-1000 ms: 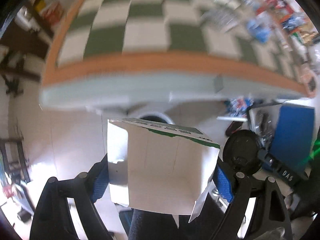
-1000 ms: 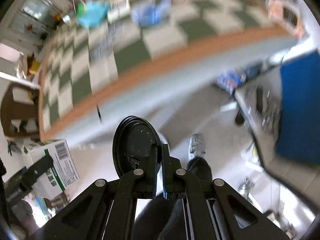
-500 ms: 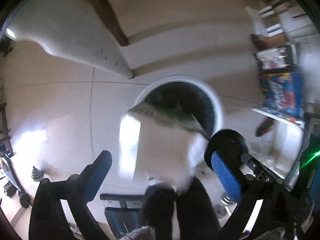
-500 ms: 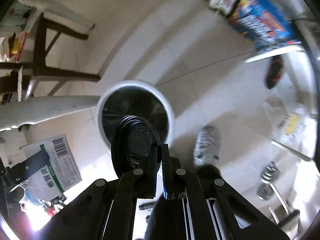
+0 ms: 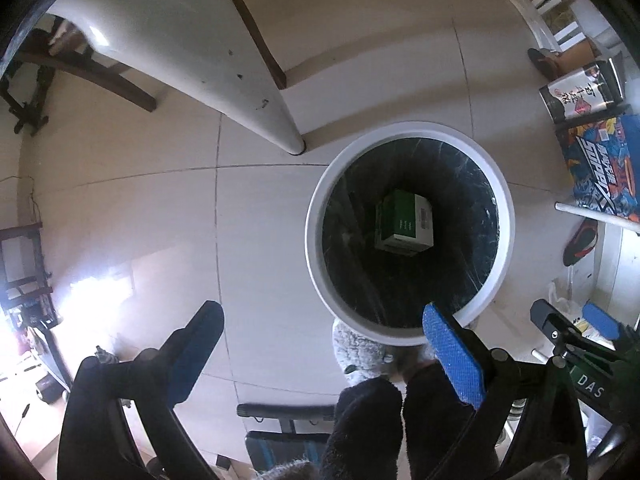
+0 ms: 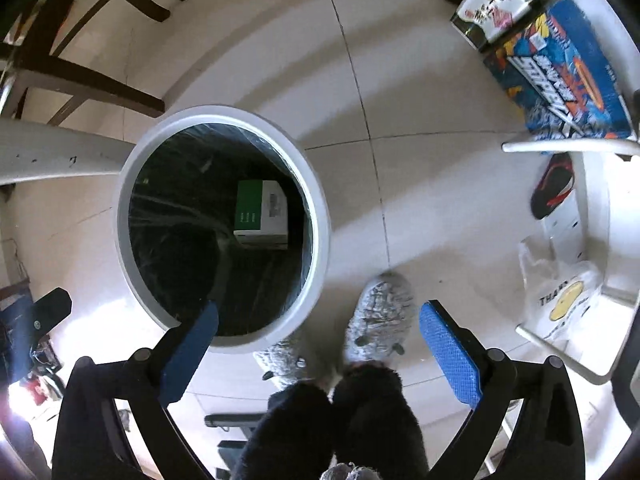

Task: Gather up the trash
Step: 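Grasp the clear plastic bag with the right gripper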

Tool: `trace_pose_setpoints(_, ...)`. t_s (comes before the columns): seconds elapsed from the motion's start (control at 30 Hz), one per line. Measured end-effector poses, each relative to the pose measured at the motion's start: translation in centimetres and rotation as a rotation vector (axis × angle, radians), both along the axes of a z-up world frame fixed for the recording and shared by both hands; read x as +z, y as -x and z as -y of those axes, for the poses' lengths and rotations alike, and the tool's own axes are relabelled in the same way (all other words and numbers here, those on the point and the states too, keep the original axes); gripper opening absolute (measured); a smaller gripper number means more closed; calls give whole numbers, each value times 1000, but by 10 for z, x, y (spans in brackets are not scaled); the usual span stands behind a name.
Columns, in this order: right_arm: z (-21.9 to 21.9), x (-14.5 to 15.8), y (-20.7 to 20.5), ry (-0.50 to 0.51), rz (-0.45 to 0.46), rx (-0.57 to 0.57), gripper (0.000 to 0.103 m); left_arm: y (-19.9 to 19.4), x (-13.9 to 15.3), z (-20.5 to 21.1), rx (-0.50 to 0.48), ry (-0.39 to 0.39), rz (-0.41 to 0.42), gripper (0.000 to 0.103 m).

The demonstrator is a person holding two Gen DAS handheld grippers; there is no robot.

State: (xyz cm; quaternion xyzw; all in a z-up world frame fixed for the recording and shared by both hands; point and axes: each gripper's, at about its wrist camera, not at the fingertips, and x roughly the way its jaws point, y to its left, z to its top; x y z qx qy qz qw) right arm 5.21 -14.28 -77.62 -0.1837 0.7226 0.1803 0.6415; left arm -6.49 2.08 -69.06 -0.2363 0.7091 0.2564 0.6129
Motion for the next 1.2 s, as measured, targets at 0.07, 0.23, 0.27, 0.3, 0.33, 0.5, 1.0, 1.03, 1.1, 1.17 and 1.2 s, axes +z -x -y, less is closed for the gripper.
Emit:
trace_pose_setpoints(0.07,-2,11,2,-5,12,11,102,0,10,2,-5,-4,10,102)
trace_pose_setpoints(0.23,-4,56,13,-24,38,33,102,6,47,8,-4,-8,34,102)
trace_pose_setpoints(0.27,-4,65,15,-31,37,34,102,7,55,10,1,-6,39,102)
trace_pose_setpoints(0.3,-4,75,16,-33,40,33,102,9,65,11,6,-3,45,102)
trace_pose_setpoints(0.33,-3,84,18,-35,42,33,102,11,72,12,8,-2,50,102)
trace_pose_setpoints(0.5,2,146,27,-50,65,35,102,23,126,21,1,3,76,102)
trace_pose_setpoints(1.0,14,358,40,-166,53,-25,102,32,316,23,12,-41,200,102)
trace_pose_setpoints(1.03,14,371,37,-177,60,-37,102,24,328,21,9,-60,214,102)
trace_pose_setpoints(1.1,19,411,16,-221,89,-97,102,4,351,17,-9,-97,250,102)
trace_pose_setpoints(1.17,22,439,-4,-243,119,-123,102,-26,375,12,-44,-144,289,102)
trace_pose_setpoints(1.2,25,460,-22,-252,155,-146,102,-36,382,9,-64,-155,299,102)
